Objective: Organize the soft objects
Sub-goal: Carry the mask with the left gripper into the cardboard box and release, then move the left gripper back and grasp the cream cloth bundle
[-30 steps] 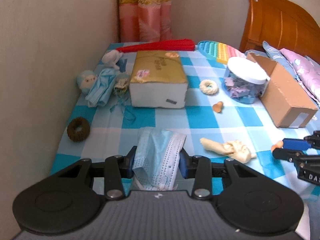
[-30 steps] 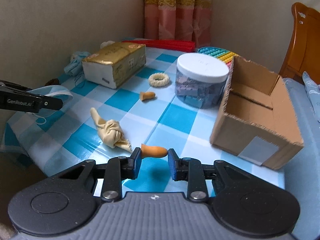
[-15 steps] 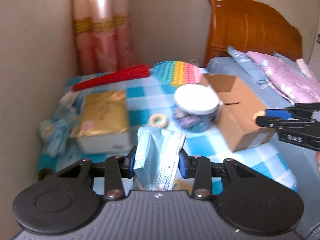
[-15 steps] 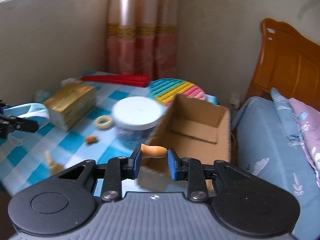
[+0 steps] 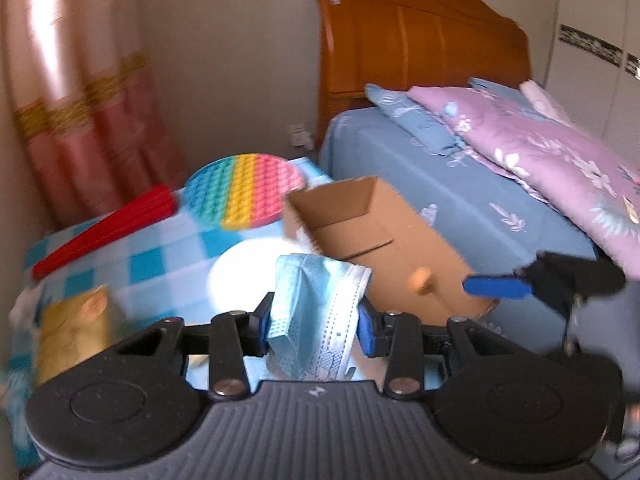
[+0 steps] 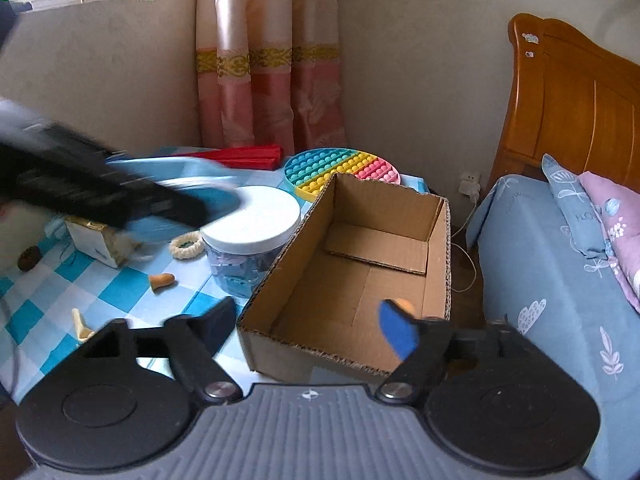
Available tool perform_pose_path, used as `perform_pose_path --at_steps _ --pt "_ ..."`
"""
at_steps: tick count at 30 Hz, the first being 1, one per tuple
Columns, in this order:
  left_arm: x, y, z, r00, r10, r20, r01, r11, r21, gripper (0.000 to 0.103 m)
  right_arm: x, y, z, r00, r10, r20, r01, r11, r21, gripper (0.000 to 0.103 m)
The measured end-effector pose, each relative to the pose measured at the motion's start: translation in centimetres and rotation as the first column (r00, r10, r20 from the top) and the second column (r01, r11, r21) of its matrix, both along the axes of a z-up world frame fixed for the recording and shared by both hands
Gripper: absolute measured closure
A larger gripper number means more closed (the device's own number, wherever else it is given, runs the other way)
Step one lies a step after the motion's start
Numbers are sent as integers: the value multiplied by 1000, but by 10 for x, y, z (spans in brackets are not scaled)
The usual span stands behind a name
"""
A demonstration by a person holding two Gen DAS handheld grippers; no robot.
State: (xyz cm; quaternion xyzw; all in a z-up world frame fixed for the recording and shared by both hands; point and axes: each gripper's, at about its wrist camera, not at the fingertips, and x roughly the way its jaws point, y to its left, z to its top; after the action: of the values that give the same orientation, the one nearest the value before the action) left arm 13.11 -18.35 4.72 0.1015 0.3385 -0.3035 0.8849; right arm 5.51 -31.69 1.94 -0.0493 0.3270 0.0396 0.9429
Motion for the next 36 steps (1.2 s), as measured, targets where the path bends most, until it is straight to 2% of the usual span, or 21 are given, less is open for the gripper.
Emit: perform_pose_path --at_steps 4,11,13,15,16,20,25,36 --pt "14 -31 -1 999 -52 -7 52 999 -6 64 -10 -3 2 1000 3 12 -3 1000 25 11" --pt "29 -72 -8 995 -88 -46 87 996 -30 63 -19 -7 4 1000 -22 18 21 999 27 10" --pt "33 -78 -13 994 -89 -67 86 995 -40 52 -20 -8 4 999 -29 19 29 999 26 10" --pt "34 -83 -18 993 -81 -82 78 996 -43 19 -21 -9 4 999 -37 18 36 999 28 10" --pt "34 -84 -19 993 -73 -88 69 997 -43 17 -22 -9 4 999 -38 17 37 999 33 9" --pt "28 -78 -17 996 -64 -66 61 997 -36 16 -24 -10 5 999 -37 21 36 999 39 4" --pt "16 -59 -8 998 -42 -46 41 999 -32 7 -27 -5 7 999 -35 24 34 999 42 0" --pt "-17 -1 -5 997 72 9 -72 997 -1 2 -39 26 7 1000 -10 10 10 1000 18 0"
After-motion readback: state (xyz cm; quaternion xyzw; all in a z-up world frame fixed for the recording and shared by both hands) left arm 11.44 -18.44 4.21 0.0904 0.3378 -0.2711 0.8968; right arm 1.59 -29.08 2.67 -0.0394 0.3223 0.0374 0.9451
